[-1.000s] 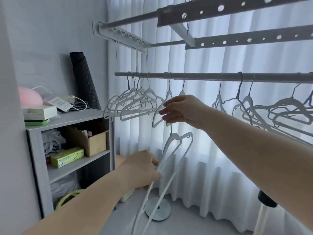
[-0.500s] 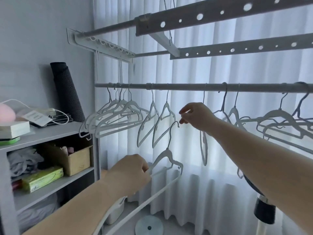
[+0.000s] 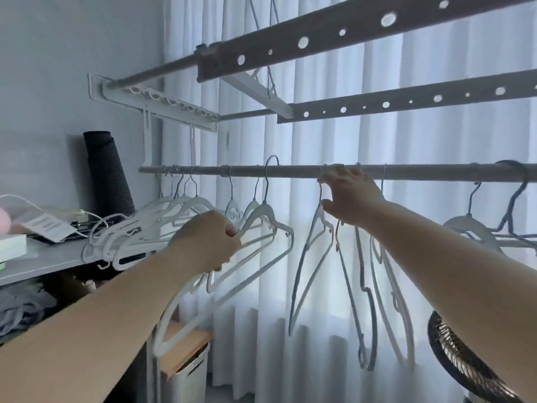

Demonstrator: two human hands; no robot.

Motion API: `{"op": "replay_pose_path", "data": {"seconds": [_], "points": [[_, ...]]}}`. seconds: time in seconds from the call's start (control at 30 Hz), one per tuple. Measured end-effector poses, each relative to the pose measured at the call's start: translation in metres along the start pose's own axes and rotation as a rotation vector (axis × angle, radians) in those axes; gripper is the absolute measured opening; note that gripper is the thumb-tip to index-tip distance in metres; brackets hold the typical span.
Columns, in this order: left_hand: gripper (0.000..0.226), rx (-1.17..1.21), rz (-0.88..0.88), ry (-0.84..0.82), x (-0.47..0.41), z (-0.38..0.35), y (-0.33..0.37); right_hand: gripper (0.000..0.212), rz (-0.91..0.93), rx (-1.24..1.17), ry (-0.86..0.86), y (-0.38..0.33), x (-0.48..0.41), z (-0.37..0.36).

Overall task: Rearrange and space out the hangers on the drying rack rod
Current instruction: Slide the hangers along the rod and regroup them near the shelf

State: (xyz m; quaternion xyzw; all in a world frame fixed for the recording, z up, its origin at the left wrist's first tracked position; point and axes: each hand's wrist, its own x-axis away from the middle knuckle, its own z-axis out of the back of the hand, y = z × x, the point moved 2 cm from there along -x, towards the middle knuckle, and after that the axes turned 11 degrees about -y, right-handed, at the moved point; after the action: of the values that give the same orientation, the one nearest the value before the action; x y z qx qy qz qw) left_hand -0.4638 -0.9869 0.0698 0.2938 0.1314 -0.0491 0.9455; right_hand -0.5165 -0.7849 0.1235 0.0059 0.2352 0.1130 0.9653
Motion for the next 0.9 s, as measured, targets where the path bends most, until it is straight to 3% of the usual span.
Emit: {"op": "replay_pose_path", "data": {"seconds": [0.27, 0.4, 0.73, 0.83, 0.9], "points": [[0.023, -0.073, -0.002, 0.066, -0.041, -0.021, 0.062, 0.059, 0.025, 0.141, -0.001, 0.046, -0.01, 0.005], [0.021, -0.06, -0.001, 0.021, -0.059, -0.033, 0.065, 0.059, 0.039, 0.165, 0.007, 0.046, -0.022, 0.005], [0.025, -0.19, -0.087, -0.105, -0.082, -0.051, 0.059, 0.037, 0.026, 0.079, 0.085, 0.035, -0.044, 0.007], [0.039, -0.233, -0.107, -0.066, -0.086, -0.041, 0.055, 0.041, 0.015, 0.092, 0.093, 0.029, -0.053, 0.006], [0.03, -0.236, -0.111, -0.012, -0.088, -0.033, 0.048, 0.045, 0.027, 0.11, 0.095, 0.024, -0.058, 0.004]]}}
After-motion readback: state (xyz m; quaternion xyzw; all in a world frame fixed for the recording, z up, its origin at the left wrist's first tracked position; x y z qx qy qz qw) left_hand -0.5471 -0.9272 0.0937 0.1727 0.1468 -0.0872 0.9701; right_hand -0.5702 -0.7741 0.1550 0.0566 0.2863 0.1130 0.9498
